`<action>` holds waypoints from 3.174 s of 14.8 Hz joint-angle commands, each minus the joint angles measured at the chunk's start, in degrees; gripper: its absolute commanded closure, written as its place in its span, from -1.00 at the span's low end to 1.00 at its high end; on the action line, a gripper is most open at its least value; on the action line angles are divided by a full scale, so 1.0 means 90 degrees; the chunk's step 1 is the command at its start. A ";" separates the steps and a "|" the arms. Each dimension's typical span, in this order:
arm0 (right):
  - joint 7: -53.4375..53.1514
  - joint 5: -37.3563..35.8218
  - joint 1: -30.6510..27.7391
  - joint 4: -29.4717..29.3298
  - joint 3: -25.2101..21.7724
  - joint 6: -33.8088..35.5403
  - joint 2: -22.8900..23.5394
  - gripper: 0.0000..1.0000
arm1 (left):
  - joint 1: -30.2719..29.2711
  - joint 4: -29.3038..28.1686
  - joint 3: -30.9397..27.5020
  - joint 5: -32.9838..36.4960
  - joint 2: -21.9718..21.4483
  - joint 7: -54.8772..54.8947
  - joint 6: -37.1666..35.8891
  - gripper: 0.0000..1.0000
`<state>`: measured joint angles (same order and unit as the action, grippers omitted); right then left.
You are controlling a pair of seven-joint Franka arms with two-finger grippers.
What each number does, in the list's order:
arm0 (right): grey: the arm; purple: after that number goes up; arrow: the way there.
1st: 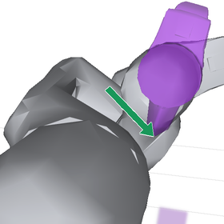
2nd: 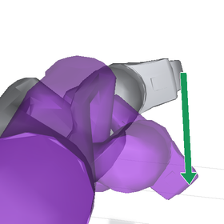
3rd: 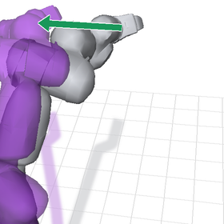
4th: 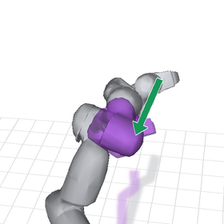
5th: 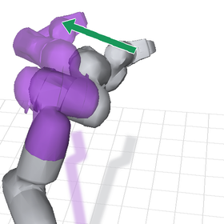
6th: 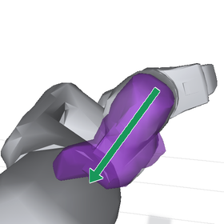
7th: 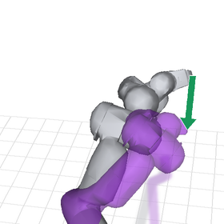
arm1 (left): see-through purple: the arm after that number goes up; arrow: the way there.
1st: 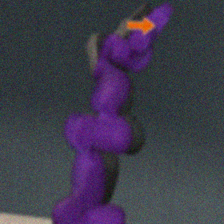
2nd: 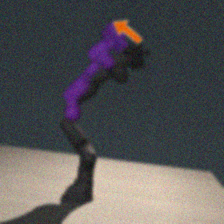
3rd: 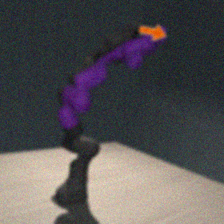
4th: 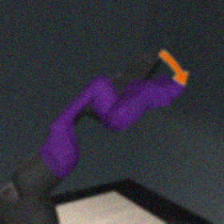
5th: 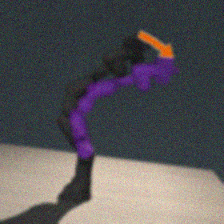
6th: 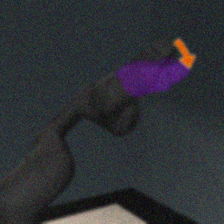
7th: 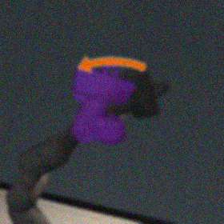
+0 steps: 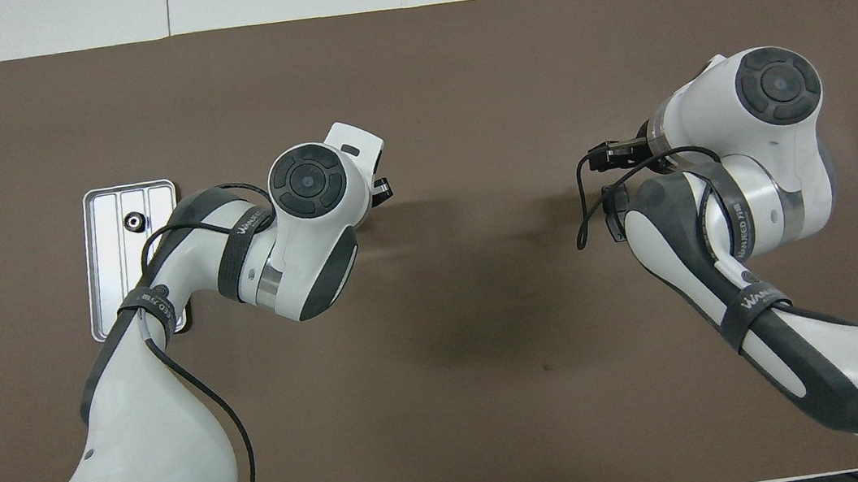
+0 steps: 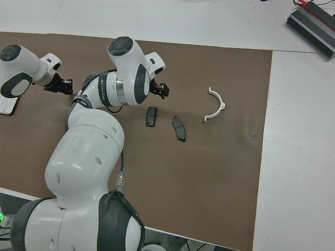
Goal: Place bearing gear from tray to pile
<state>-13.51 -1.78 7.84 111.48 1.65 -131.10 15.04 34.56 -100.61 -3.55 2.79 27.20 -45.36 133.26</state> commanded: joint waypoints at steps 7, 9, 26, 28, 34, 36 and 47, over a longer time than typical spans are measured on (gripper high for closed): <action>-0.0032 0.0197 0.0047 0.0016 -0.0017 -0.0091 -0.0011 -1.00 | 0.0154 -0.0637 -0.0114 0.0129 -0.0249 -0.0155 0.0486 1.00; -0.0032 0.0197 0.0047 0.0016 -0.0017 -0.0091 -0.0011 -1.00 | 0.0135 -0.0676 -0.0114 0.0129 -0.0268 -0.0116 0.0584 0.90; -0.2403 0.0188 0.1179 -0.0209 0.0022 0.0026 -0.0011 -1.00 | -0.2988 -0.0090 -0.0085 -0.0327 -0.1049 0.4900 -0.0959 -1.00; -0.2591 0.0188 0.1433 -0.0209 0.0022 0.0074 -0.0021 -1.00 | -0.3466 -0.0119 -0.0114 -0.0457 -0.1088 0.5846 -0.1066 -1.00; -0.3068 0.0178 0.1941 -0.0930 0.0022 0.0689 0.0174 -1.00 | -0.3713 -0.0753 -0.0114 -0.0466 -0.0932 0.6339 0.0143 -1.00; -0.3264 0.0168 0.2088 -0.1388 0.0022 0.0923 0.0437 -1.00 | -0.3616 -0.0755 -0.0085 -0.0525 -0.0913 0.6107 0.0213 -1.00; -0.5353 -0.0183 0.3220 -0.4211 -0.0017 0.1725 0.2654 -1.00 | -0.3273 -0.0959 -0.0094 -0.0535 -0.0825 0.6172 0.0379 -1.00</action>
<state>-58.93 -2.30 35.71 79.88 1.76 -117.66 34.81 4.94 -107.43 -3.85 -1.25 20.24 8.12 135.21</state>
